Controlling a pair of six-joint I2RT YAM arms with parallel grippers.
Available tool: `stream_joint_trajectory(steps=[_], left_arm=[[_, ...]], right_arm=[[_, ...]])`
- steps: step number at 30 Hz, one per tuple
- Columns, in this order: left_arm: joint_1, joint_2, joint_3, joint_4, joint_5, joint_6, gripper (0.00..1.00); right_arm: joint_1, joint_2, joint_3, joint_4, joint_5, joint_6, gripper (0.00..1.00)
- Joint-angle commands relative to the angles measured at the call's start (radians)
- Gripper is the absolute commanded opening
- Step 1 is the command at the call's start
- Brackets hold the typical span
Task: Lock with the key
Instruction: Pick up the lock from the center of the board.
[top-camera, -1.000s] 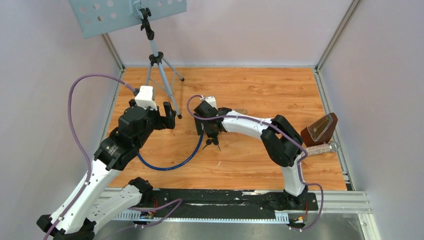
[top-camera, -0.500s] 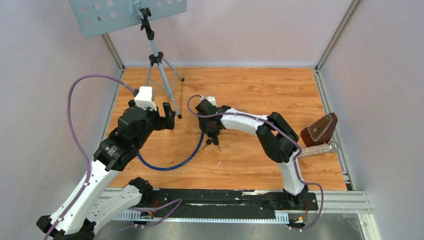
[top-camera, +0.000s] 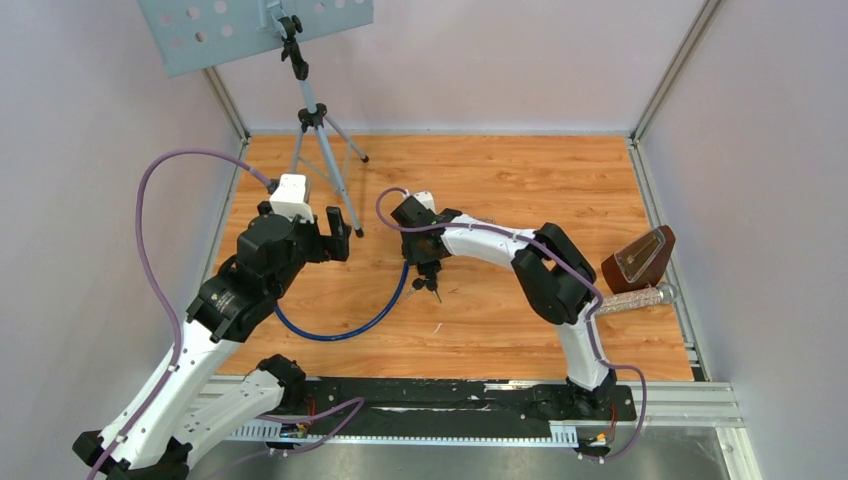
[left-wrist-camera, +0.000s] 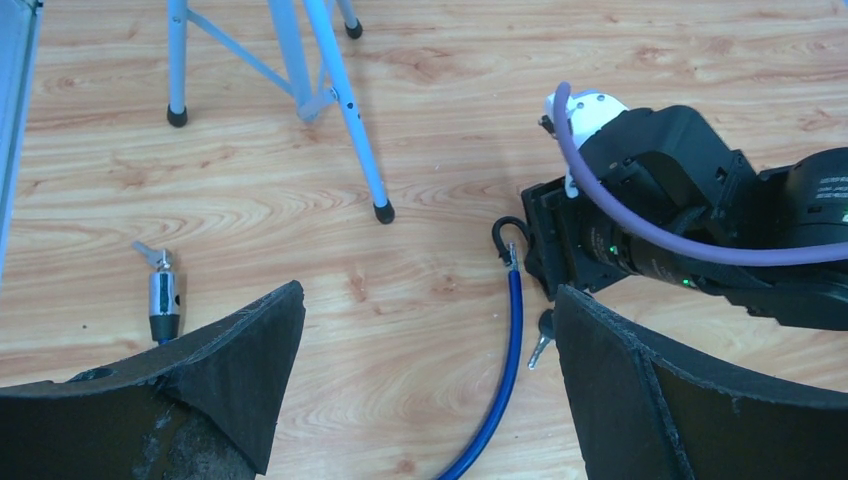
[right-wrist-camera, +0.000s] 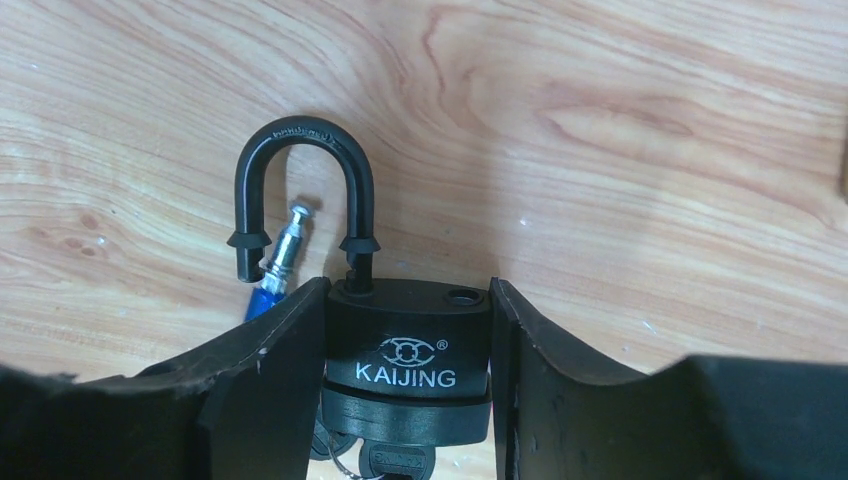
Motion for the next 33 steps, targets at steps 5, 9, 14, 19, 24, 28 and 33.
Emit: stream_joint_trajectory(steps=[5, 9, 14, 19, 24, 28, 33], left_arm=[[0.004, 0.029, 0.069, 0.002, 0.093, -0.012, 1.00], [0.004, 0.091, 0.124, 0.009, 0.218, 0.020, 1.00], [0.004, 0.128, 0.098, 0.177, 0.430, 0.038, 1.00], [0.003, 0.163, 0.022, 0.412, 0.602, -0.004, 1.00], [-0.009, 0.227, -0.079, 0.734, 0.611, -0.028, 1.00], [-0.046, 0.287, -0.097, 0.826, 0.564, -0.010, 1.00], [-0.087, 0.309, -0.146, 0.936, 0.520, -0.031, 1.00]], right_arm=[[-0.054, -0.337, -0.095, 0.137, -0.006, 0.119, 0.36], [-0.064, -0.492, -0.177, 0.278, 0.003, 0.172, 0.36], [-0.065, -0.663, -0.265, 0.421, 0.023, 0.276, 0.37], [-0.064, -0.791, -0.363, 0.545, 0.029, 0.449, 0.37], [-0.064, -0.854, -0.435, 0.599, 0.004, 0.668, 0.37], [-0.064, -0.888, -0.491, 0.613, 0.003, 0.836, 0.37], [-0.064, -0.936, -0.549, 0.626, 0.020, 0.978, 0.37]])
